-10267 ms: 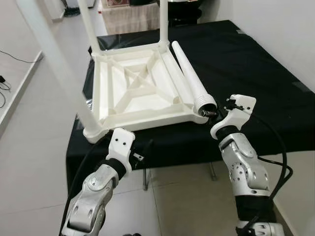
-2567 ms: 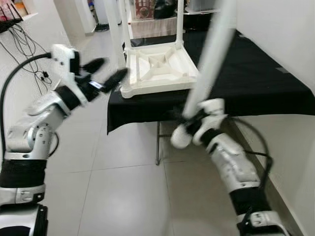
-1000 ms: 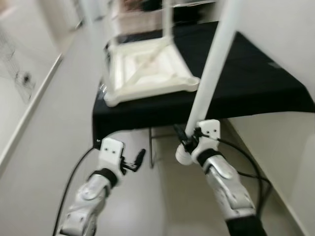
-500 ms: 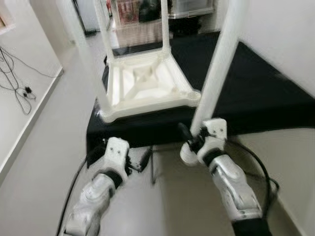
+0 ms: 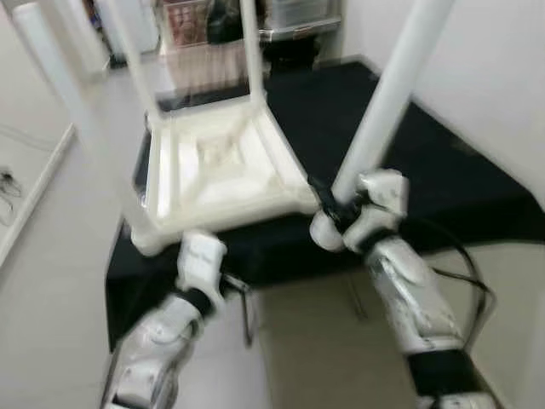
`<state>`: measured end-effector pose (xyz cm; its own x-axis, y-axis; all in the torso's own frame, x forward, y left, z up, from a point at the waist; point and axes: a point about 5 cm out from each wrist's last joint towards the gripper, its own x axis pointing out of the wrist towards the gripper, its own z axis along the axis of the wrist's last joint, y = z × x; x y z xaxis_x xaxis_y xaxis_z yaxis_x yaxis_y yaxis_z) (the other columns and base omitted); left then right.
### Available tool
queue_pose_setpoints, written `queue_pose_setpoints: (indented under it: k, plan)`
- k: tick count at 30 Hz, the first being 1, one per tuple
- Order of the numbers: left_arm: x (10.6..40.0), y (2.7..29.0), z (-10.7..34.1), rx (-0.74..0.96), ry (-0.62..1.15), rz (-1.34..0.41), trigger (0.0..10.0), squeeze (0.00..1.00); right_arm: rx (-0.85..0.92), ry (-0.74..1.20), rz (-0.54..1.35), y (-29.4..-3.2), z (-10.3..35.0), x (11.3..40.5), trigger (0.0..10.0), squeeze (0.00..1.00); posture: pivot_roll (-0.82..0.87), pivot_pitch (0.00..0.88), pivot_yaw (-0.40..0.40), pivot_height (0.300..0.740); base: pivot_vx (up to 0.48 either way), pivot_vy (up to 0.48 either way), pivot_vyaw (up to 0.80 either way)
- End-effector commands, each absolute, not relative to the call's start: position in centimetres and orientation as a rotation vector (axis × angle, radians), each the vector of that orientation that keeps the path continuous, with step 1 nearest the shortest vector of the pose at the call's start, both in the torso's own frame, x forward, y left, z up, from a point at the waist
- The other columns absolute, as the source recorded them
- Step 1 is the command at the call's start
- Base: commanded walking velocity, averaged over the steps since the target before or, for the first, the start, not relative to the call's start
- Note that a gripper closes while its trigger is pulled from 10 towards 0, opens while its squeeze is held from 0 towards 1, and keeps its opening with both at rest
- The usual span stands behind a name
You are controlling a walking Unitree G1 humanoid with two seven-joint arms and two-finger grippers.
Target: Building children table
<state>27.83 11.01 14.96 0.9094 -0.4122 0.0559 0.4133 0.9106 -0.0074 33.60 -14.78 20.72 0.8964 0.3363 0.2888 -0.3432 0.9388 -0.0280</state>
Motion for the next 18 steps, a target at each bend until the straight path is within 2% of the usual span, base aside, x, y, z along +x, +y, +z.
queue_pose_setpoints:
  k: [1,13,18]
  plan:
    - [27.9,12.1,14.6,0.000,-0.037,-0.393,10.0,0.00,0.033,-0.343,0.417,-12.9,21.7,33.5,10.0,0.00,0.03,0.076,0.049,0.740,0.311,0.000,0.00]
    - [27.9,12.0,14.4,-0.012,-0.026,-0.399,10.0,0.00,0.022,-0.375,0.450,-12.1,22.3,33.4,10.0,0.00,0.03,0.075,0.052,0.740,0.309,0.000,0.00]
    - [27.9,12.0,14.3,-0.012,-0.025,-0.401,10.0,0.00,0.000,-0.361,0.556,-11.2,22.2,32.9,10.0,0.00,0.03,0.074,0.050,0.740,0.302,0.000,0.00]
